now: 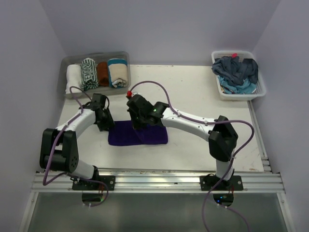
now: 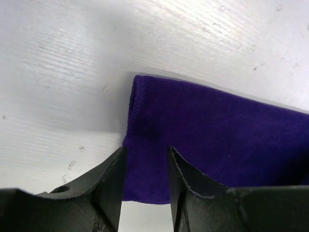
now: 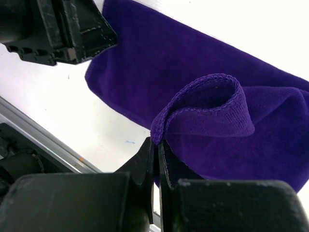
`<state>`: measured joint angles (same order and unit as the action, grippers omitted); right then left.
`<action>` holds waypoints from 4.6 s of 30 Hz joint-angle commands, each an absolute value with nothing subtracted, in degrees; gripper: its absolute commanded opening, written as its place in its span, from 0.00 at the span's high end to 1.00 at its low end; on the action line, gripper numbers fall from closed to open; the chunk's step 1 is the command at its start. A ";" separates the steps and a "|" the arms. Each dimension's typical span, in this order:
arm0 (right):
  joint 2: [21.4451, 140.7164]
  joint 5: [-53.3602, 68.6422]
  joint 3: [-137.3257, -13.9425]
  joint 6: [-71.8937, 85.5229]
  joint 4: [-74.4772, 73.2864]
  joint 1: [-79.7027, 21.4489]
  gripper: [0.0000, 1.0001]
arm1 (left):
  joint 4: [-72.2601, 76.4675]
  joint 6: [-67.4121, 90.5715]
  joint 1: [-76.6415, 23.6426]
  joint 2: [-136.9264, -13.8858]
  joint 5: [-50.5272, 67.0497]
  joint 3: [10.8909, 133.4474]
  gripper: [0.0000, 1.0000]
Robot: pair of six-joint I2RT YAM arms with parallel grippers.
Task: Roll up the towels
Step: Fold the towel
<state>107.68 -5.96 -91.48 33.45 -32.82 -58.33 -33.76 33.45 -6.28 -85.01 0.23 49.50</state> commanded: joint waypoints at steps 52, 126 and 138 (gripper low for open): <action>120.08 -6.06 -105.43 32.96 -29.36 -60.91 0.43 | -42.10 35.95 1.49 -75.07 -5.18 54.31 0.53; 112.41 -8.00 -80.15 23.73 -25.57 -45.62 0.76 | -39.90 34.36 -9.14 -84.99 -10.72 50.36 0.44; 110.05 -8.26 -69.45 27.77 -23.56 -45.53 0.80 | -35.33 32.78 -10.63 -98.78 -7.91 57.73 0.85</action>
<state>112.75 -7.94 -75.66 25.34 -22.37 -45.36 -39.70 33.39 -9.67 -94.39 -7.05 54.63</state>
